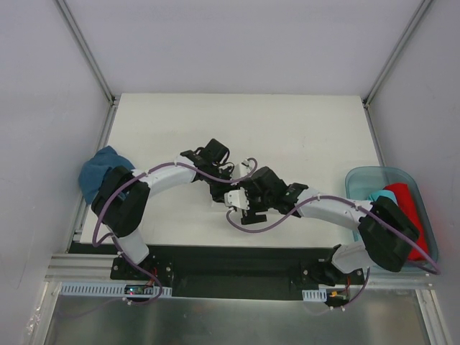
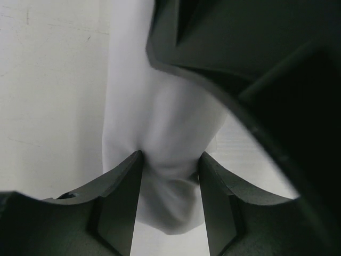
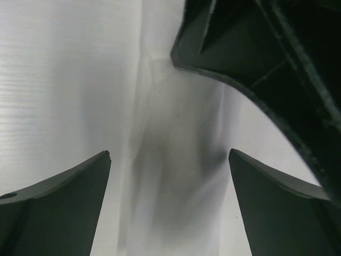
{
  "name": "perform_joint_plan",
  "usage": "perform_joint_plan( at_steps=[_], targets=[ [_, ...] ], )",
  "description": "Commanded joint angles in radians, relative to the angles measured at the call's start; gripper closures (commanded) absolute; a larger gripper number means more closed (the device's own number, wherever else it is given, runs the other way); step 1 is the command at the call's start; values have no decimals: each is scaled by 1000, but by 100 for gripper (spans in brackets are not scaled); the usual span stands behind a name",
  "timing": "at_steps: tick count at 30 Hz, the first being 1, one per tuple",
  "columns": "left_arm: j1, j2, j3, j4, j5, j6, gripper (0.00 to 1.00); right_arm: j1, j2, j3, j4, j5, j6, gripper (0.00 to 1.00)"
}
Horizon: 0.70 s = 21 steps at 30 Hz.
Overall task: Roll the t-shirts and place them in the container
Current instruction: Roll the T-shirt to the center of the board, then pick up the T-shirt from the center of the board.
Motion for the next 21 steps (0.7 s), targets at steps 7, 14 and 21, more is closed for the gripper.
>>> perform_joint_plan(
  at_steps=[7,14,21],
  targets=[
    [-8,66,20,-133,18,11,55,7,99,-37,163,47,-103,4],
    [-10,70,26,-137,23,16,55,39,175,18,-45,-3,-197,18],
    [-7,61,43,-137,6,14,55,56,278,123,-237,-50,-284,61]
  ],
)
